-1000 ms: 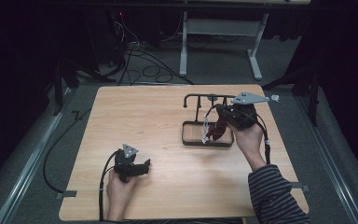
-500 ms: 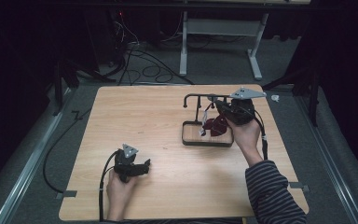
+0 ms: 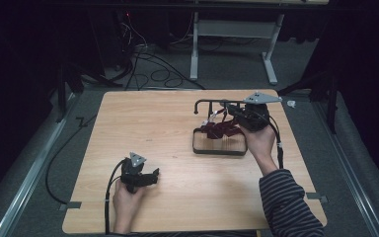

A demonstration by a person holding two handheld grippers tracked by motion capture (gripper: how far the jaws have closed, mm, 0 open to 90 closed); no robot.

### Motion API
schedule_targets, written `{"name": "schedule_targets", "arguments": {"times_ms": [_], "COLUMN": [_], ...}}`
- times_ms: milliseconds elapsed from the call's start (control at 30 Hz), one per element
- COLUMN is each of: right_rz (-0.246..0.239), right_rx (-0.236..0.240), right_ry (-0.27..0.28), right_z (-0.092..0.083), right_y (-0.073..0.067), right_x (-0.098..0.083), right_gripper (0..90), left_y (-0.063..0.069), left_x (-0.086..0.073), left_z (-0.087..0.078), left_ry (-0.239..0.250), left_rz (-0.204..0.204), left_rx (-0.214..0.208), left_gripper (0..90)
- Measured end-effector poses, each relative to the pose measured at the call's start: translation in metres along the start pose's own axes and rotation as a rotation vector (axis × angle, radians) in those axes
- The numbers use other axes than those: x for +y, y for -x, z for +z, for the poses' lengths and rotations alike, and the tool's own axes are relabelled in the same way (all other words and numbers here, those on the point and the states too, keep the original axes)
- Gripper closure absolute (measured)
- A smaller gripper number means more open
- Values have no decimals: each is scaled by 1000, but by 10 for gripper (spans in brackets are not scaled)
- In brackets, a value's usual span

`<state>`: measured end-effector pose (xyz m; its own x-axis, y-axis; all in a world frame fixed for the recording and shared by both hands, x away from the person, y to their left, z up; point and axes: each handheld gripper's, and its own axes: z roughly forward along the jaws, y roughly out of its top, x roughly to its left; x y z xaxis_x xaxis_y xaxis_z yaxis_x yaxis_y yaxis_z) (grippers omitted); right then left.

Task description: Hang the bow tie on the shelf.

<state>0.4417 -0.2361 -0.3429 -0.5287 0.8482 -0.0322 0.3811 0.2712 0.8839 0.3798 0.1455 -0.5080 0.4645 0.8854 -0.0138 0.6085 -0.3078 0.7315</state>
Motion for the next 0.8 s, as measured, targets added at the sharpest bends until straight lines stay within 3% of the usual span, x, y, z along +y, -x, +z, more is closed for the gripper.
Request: {"name": "schedule_targets", "arguments": {"times_ms": [433, 800], "right_rz": [-43, -24], "right_rx": [28, 23], "right_ry": [3, 16], "right_z": [-17, -32], "right_y": [1, 7], "right_x": [0, -5], "right_gripper": [776, 740], "left_y": [0, 0], "left_x": [0, 0], "left_z": [0, 0], "left_ry": [-2, -3], "left_rz": [3, 3], "left_rx": [-2, -3], "left_gripper": [172, 172]}}
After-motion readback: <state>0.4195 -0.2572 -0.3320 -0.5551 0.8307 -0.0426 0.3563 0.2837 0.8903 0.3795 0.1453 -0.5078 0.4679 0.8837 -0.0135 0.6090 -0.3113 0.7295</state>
